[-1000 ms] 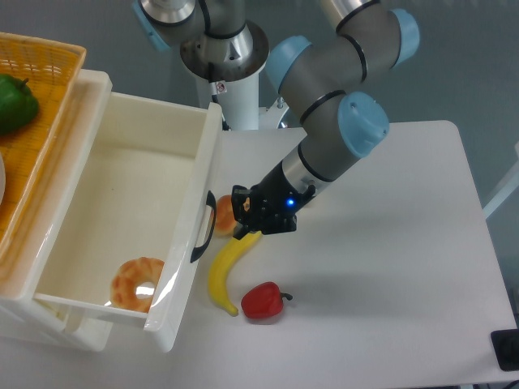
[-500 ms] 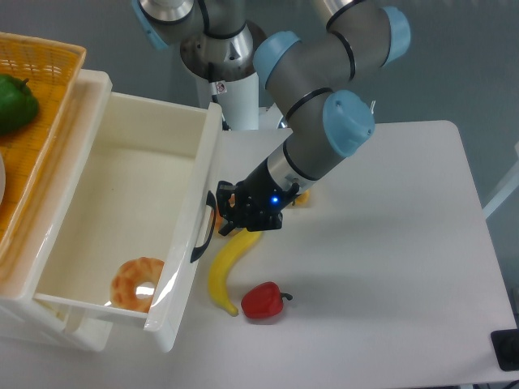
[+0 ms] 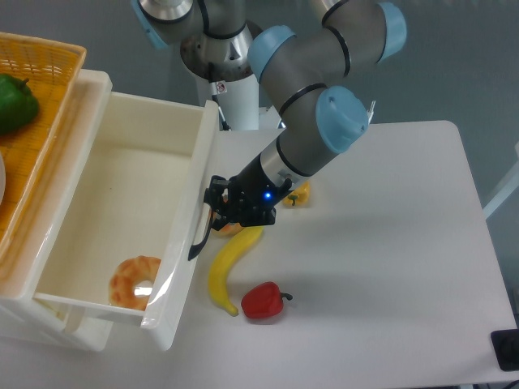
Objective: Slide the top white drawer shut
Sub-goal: 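Push the drawer front with the gripper into the drawer unit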
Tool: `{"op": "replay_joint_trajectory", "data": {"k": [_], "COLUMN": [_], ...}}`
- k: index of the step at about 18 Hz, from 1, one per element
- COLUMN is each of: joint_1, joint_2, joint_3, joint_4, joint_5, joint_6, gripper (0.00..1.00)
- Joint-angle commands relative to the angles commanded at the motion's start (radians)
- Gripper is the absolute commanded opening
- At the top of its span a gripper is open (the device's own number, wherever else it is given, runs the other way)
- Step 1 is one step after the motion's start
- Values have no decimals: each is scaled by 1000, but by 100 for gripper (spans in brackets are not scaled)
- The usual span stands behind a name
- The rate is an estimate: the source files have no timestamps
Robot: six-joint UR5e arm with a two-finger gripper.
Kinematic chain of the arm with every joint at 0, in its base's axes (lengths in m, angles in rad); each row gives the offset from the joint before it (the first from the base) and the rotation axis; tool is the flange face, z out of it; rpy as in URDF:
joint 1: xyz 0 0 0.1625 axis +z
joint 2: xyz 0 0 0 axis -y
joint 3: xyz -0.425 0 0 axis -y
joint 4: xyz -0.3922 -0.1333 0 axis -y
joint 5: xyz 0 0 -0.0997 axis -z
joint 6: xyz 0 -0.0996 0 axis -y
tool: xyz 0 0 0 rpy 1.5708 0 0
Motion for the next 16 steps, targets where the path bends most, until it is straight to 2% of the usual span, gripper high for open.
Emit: {"op": "replay_joint_trajectory", "data": {"k": [16], "joint_1": [-72], "joint_2": [14], "joint_3": [0], "joint_4": [-8], "joint_5": [-11], "joint_6": [-29], "gripper": [0]}}
